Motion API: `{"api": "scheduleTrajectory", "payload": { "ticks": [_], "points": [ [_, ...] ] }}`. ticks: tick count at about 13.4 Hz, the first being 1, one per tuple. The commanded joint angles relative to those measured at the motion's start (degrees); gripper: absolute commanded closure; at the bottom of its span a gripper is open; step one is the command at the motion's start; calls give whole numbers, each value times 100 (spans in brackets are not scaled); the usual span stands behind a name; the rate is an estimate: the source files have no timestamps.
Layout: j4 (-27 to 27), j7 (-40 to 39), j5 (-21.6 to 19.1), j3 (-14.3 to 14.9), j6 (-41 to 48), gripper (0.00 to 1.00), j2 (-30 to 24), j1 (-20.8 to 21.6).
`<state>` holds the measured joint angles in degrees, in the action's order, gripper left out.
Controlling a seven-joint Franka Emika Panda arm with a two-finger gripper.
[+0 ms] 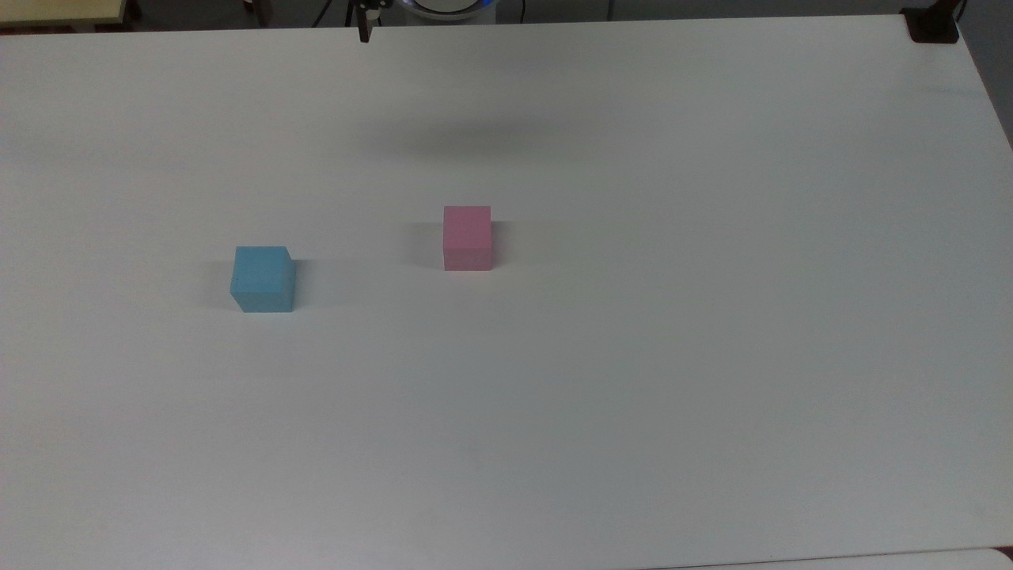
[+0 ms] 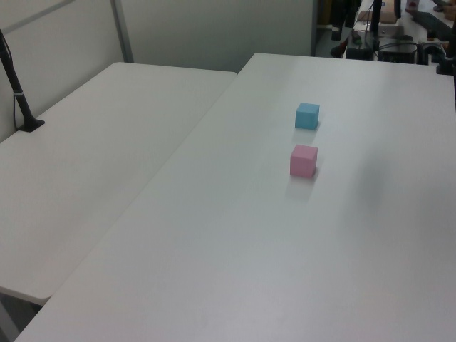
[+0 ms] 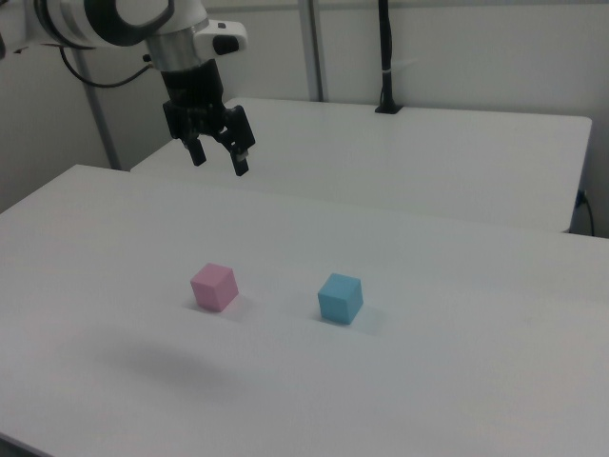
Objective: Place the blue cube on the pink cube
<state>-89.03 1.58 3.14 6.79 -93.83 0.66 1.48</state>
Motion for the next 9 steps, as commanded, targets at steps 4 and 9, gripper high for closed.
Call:
{"api": "scheduleTrajectory", "payload": {
  "ticks": [4,9],
  "points": [
    [-79,-726,-94,444,-133,0,21,19],
    [-132,-1324,-217,604,-1392,0,689,-271]
  ]
}}
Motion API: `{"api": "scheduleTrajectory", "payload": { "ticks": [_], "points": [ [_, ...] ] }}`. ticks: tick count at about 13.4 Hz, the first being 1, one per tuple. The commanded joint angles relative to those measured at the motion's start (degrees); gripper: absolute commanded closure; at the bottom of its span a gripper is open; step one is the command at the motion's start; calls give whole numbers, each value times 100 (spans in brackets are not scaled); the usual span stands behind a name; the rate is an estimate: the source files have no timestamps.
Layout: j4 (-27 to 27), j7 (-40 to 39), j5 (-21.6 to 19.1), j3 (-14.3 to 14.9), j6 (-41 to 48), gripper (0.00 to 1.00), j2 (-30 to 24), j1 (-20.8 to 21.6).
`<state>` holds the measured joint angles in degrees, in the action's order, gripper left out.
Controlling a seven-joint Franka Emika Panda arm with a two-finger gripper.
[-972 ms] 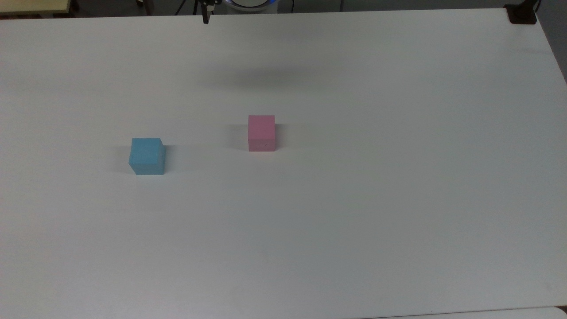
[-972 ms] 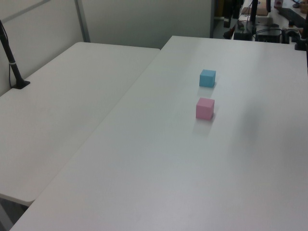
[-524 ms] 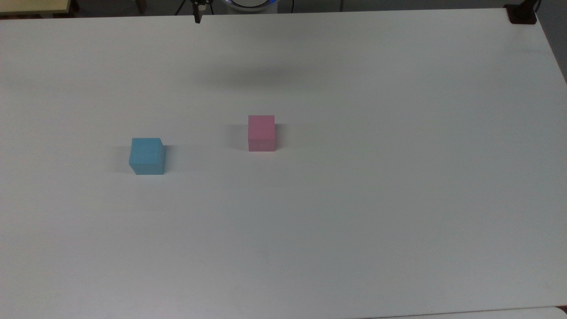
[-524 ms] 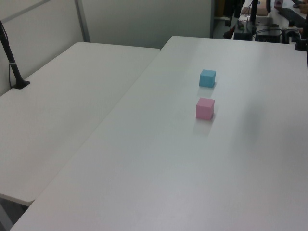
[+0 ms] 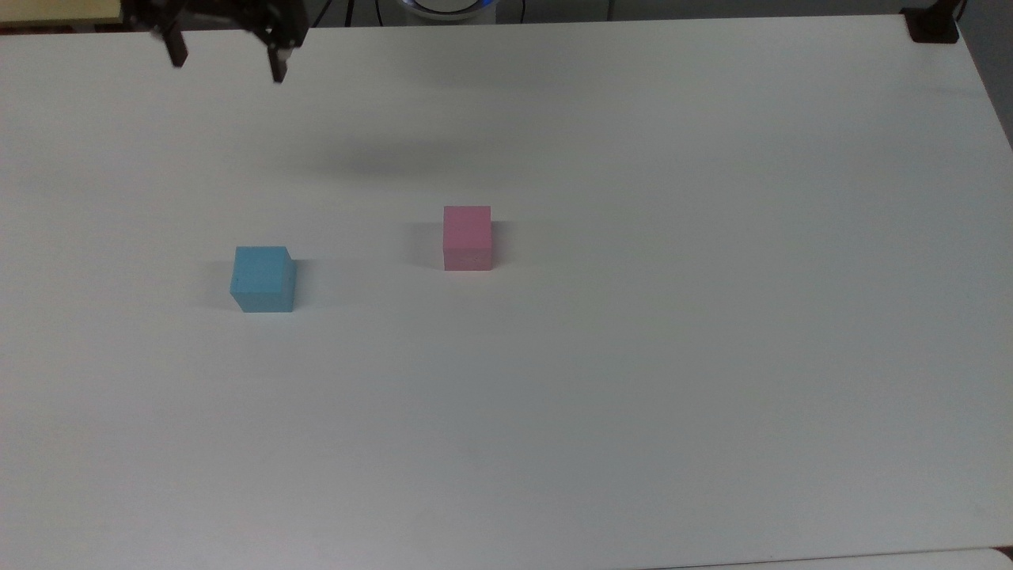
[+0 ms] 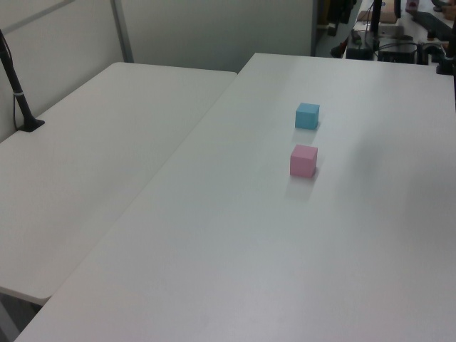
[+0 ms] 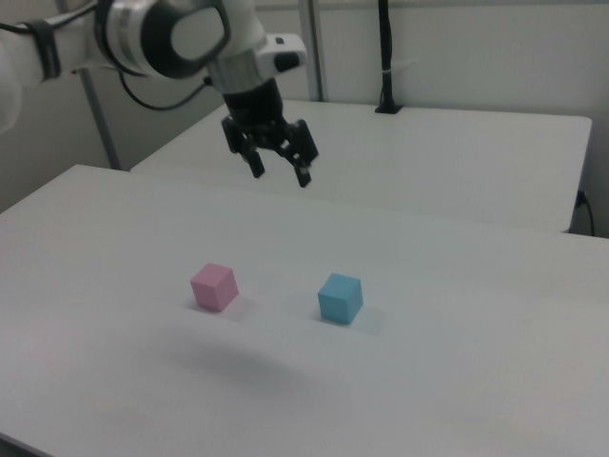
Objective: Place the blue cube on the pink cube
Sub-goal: 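Move the open gripper over the light-blue cube and lower it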
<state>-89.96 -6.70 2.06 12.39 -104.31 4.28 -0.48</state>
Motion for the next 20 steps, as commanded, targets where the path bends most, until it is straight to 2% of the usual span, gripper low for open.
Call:
{"api": "scheduleTrajectory", "payload": {
  "ticks": [1,7,13,15,20],
  "points": [
    [-39,-734,-109,44,-362,0,502,-145],
    [-48,-728,-118,18,-1354,0,1539,-198],
    [-338,-675,-135,-131,-1916,0,1953,-190],
    [-636,-526,-109,-149,-2330,0,1971,-190],
    [-707,-534,216,-149,-2524,0,2191,-268]
  ]
}}
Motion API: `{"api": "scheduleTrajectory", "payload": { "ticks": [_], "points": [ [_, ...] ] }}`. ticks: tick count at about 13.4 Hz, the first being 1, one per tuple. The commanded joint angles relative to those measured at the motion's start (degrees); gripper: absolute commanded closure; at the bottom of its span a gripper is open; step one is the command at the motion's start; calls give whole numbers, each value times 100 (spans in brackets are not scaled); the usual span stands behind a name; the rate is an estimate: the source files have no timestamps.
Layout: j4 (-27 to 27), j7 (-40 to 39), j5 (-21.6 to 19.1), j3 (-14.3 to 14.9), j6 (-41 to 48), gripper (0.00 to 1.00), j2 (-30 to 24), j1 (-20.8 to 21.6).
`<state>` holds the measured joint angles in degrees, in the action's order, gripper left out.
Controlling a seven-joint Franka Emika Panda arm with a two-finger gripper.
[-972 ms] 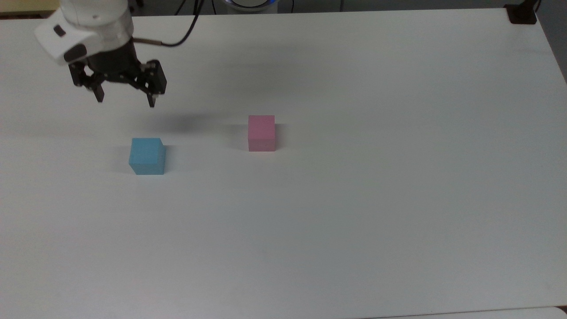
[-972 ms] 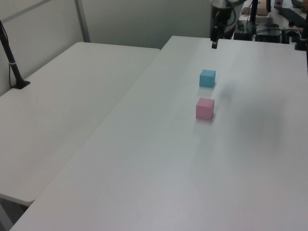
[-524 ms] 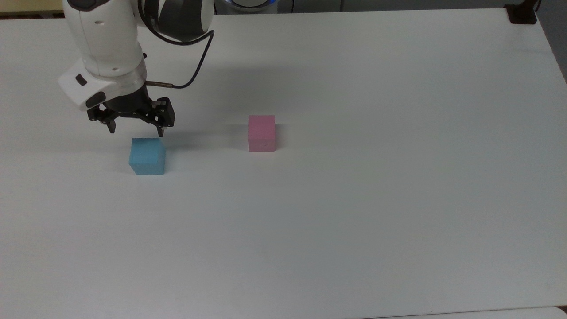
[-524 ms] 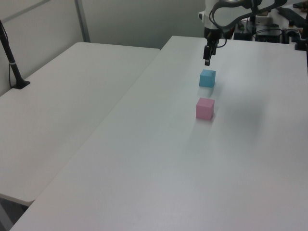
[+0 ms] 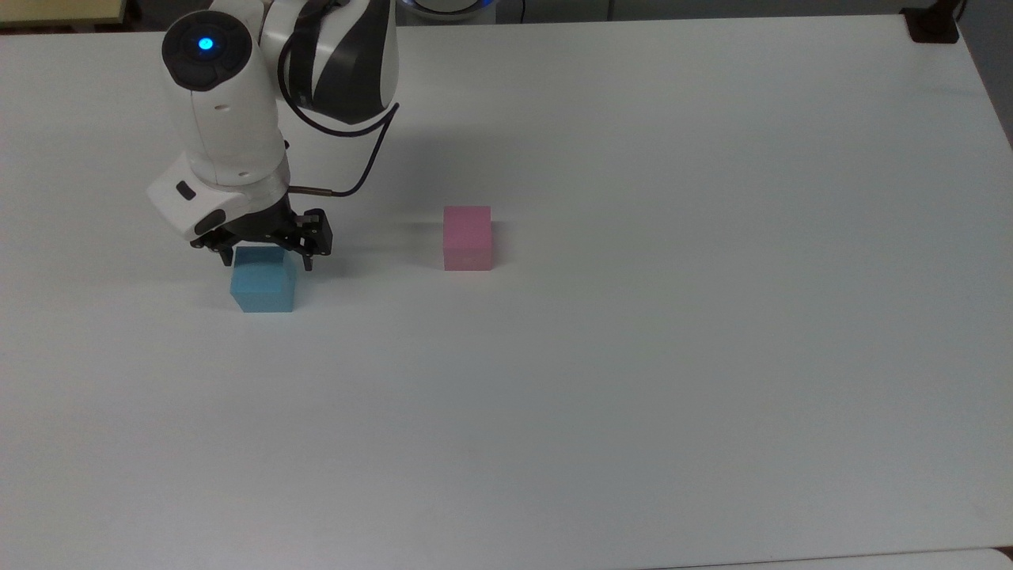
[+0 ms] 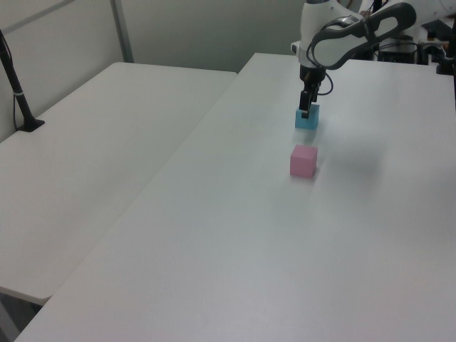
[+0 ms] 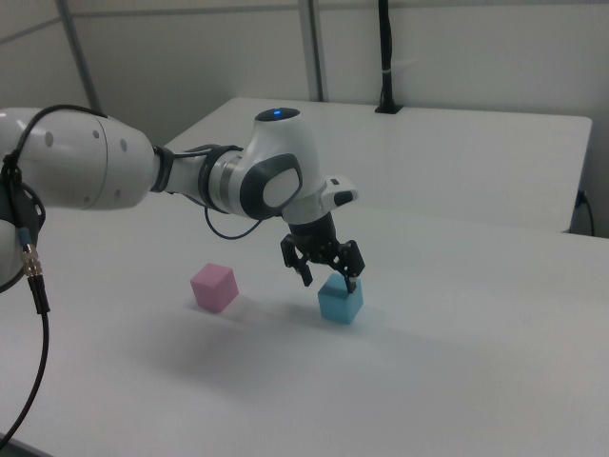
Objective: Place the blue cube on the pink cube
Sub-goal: 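Close the gripper on the light-blue cube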
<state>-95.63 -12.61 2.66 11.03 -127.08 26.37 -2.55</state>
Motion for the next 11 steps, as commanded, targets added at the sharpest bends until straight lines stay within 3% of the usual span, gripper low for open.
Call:
{"api": "scheduleTrajectory", "payload": {
  "ticks": [1,5,8,11],
  "points": [
    [-141,57,165,-13,-247,0,-18,-96],
    [-254,240,235,-13,-545,2,140,-106],
    [-281,767,227,-13,-512,35,150,-79],
    [-237,918,200,-118,-21,42,-359,-79]
  ]
}}
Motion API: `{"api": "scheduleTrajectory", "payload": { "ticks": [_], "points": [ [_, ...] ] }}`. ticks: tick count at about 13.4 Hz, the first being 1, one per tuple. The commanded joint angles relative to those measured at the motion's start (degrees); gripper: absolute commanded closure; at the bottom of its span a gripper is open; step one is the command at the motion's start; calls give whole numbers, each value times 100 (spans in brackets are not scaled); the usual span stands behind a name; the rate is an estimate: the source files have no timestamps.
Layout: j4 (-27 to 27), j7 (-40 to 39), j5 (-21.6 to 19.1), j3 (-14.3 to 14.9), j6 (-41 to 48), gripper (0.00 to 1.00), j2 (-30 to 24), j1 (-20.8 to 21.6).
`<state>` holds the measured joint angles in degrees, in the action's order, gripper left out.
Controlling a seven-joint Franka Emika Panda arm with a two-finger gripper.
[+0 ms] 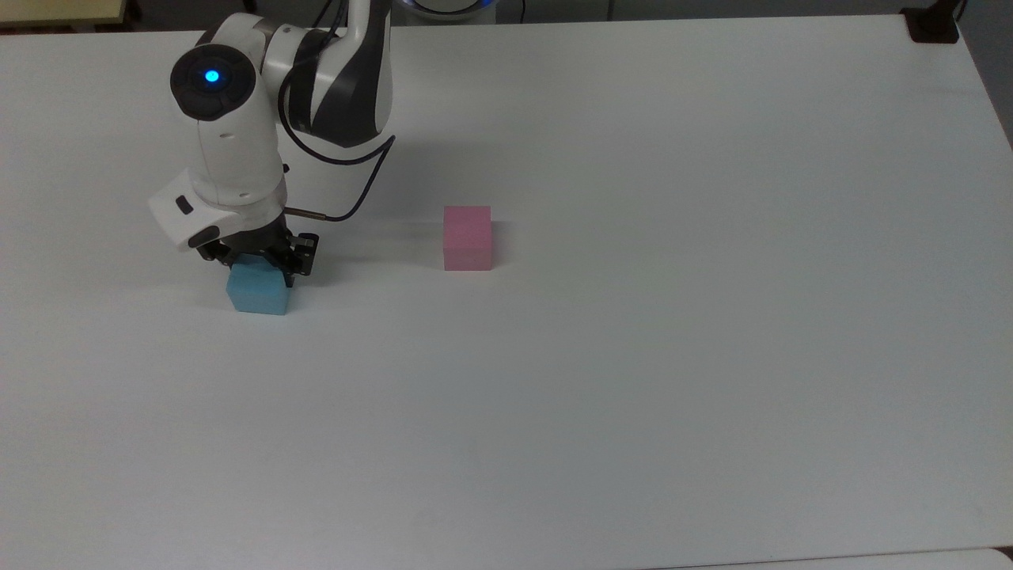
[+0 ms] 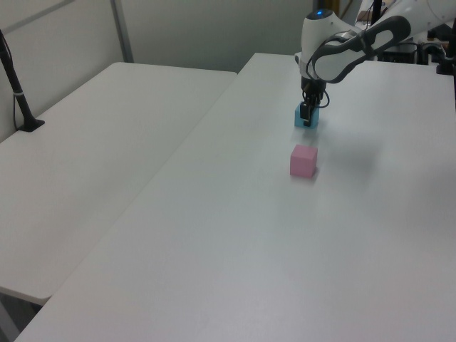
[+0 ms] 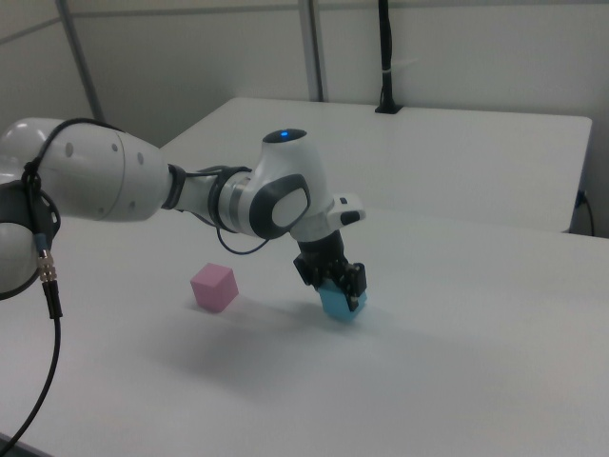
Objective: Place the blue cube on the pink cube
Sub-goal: 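Close the gripper on the light-blue cube, then lift the light-blue cube and carry it over the pink cube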
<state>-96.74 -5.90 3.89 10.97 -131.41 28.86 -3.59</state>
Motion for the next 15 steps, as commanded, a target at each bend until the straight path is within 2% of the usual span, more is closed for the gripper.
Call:
{"api": "scheduleTrajectory", "payload": {
  "ticks": [1,5,8,10,11,15],
  "points": [
    [-117,256,77,-226,762,42,-880,16],
    [-117,264,25,-639,1853,42,-1619,25],
    [-125,737,-2,-1166,2346,42,-1700,51],
    [-178,1089,-168,-1465,2365,42,-1726,34],
    [-196,1126,-300,-1509,2365,41,-1718,51],
    [-556,1301,-319,-1782,2225,41,-1735,60]
  ]
}}
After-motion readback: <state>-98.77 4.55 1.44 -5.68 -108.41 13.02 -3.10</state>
